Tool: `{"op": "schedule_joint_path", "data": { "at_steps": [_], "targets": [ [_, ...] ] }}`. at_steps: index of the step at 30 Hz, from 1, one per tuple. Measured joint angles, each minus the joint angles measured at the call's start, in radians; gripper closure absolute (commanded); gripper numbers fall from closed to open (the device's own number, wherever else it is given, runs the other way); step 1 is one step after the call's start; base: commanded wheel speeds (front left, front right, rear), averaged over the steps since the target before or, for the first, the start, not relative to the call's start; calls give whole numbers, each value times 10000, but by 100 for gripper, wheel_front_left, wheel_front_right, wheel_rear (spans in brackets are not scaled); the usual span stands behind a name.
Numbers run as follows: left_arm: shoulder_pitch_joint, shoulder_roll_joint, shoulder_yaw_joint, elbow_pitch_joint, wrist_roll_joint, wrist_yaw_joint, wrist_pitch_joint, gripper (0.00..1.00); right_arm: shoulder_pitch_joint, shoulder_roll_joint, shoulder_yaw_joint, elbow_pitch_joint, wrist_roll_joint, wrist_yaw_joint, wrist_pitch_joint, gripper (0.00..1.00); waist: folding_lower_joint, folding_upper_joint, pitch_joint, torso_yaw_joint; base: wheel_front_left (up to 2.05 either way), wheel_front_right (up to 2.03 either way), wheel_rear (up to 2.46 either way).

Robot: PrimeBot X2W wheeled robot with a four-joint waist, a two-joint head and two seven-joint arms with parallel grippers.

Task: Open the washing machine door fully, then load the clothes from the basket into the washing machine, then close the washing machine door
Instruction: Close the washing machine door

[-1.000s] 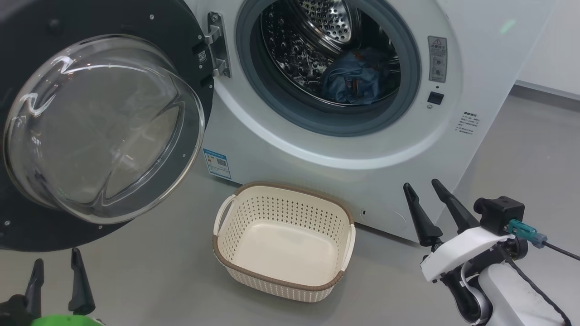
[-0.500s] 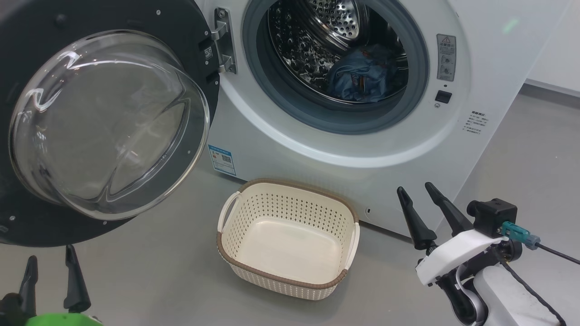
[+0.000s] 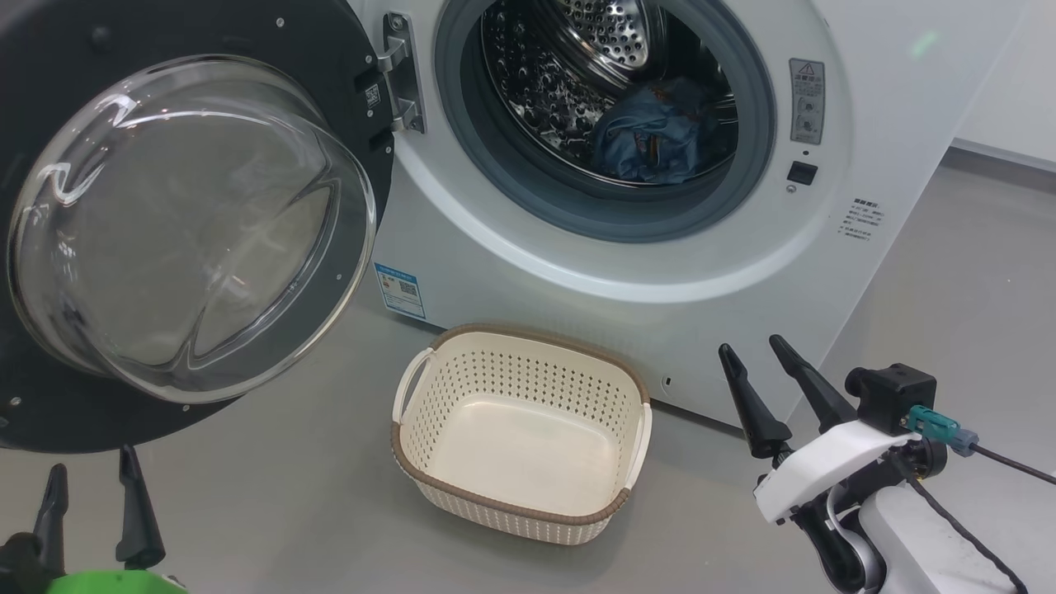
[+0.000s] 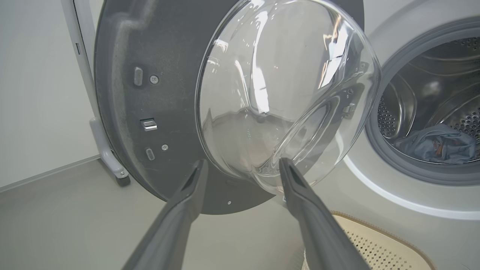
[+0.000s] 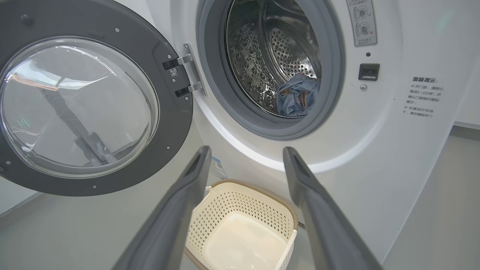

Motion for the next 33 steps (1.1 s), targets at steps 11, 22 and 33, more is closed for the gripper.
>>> {"op": "schedule_joint_path", "data": {
  "at_steps": [11, 22, 33],
  "targets": [
    [14, 84, 111, -165, 10, -2, 0, 100, -7, -8, 21, 27, 84, 0, 0, 0, 0, 0, 25, -32, 0, 0, 0],
    [-910, 815, 1091, -1386, -644, -284, 0, 100, -10, -31, 19, 50, 86, 0, 0, 0, 0, 0, 35, -4, 0, 0, 0],
    [-3478, 2088, 2897, -1735, -3087, -690, 1133, 100, -98, -88, 238, 61, 86, 0, 0, 0, 0, 0, 102, -88, 0, 0, 0]
  ]
}}
